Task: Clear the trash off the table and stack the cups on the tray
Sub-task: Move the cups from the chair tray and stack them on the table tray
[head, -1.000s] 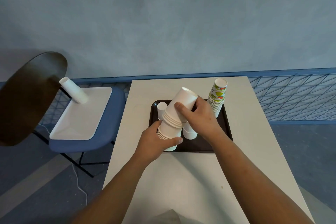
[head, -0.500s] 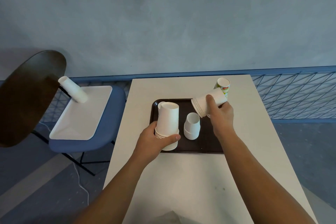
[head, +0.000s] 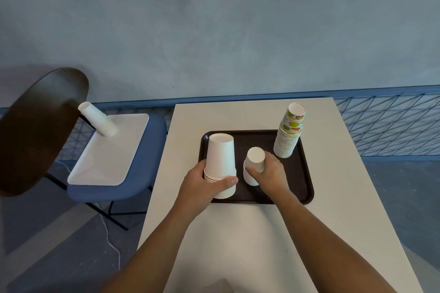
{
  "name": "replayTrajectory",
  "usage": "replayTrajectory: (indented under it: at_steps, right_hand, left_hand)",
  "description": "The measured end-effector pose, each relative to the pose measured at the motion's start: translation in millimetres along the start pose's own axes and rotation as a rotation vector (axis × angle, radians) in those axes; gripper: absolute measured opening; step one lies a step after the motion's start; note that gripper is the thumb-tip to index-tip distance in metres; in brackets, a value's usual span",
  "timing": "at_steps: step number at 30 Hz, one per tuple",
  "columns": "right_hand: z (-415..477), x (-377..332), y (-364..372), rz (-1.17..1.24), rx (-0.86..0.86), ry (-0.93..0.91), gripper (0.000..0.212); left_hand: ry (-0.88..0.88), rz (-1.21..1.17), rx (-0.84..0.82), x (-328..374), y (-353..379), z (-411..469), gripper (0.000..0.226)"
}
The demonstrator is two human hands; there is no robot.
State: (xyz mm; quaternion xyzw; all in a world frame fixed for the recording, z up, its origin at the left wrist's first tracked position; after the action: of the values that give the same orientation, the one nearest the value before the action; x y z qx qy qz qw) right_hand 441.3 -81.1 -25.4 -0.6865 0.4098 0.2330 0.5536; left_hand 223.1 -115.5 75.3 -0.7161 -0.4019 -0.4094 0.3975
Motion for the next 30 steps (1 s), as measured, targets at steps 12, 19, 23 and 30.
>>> replayTrajectory:
  at_steps: [12, 19, 23, 30]
  right_hand:
    - [-49.2, -55.1, -48.9, 0.329, 0.164, -0.198, 0.039]
    - [-74.0, -100.6, -50.3, 0.11, -0.213, -0.369, 0.055]
    - [-75.7, -108.8, -49.0, 0.119, -0.128, -0.366, 0.044]
    - [-75.7, -119.7, -51.7, 0.141, -0.125, -0.318, 0.042]
  left_hand:
    - [0.025, -0.031, -0.05, 0.5, 8.9, 0.3, 0.067]
    - [0.077, 0.025, -0.101, 14.3, 18.3, -5.3, 0.058]
    - [0.091, 0.064, -0.098, 18.2, 16.6, -12.3, 0.063]
    - [0.109, 0.081, -0.055, 19.1, 11.9, -21.4, 0.05]
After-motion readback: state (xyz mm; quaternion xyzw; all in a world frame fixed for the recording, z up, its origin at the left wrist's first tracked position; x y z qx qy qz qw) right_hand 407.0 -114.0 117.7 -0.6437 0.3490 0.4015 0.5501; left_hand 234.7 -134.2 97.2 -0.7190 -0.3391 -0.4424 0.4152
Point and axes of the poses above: each hand's wrist, its own z-axis towards the middle knuckle, its own y-axis out of the palm, x = y × z, the point moved 1 cm from there along z, towards the middle knuckle, and after that the axes turned 11 degrees about -x, right-handed, at the moved point
